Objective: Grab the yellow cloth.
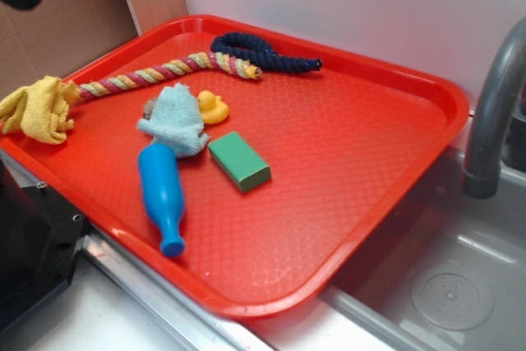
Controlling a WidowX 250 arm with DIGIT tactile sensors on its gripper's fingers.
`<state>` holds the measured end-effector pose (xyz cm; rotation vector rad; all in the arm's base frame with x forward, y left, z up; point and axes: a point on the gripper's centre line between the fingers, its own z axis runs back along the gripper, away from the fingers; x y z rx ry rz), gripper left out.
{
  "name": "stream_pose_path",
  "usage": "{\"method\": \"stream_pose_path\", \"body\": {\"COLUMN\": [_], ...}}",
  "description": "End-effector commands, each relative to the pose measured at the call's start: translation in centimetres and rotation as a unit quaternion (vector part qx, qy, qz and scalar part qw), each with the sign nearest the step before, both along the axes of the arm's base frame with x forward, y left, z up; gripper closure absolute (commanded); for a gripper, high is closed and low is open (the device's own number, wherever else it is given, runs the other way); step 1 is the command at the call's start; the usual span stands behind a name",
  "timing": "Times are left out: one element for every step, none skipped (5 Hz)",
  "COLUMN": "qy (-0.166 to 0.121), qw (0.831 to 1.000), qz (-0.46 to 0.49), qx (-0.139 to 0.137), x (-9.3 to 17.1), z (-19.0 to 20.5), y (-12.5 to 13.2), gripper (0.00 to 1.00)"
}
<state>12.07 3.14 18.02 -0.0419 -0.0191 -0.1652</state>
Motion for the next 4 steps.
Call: {"method": "stream_pose_path", "body": {"qy": [-0.031,-0.029,-0.03,-0.015], "qw": [0.972,0.969,0.965,0.968], "qz": [-0.231,-0.239,-0.249,-0.242], "qx": [0.014,0.049,0.073,0.068], "x": [0.4,-0.5,0.6,1.0], "z": [-5.1,-6.4,-6.8,-8.6], "y": [3.5,6.1,8.3,10.8], "gripper": [0.0,0.0,0.0,0.0]}}
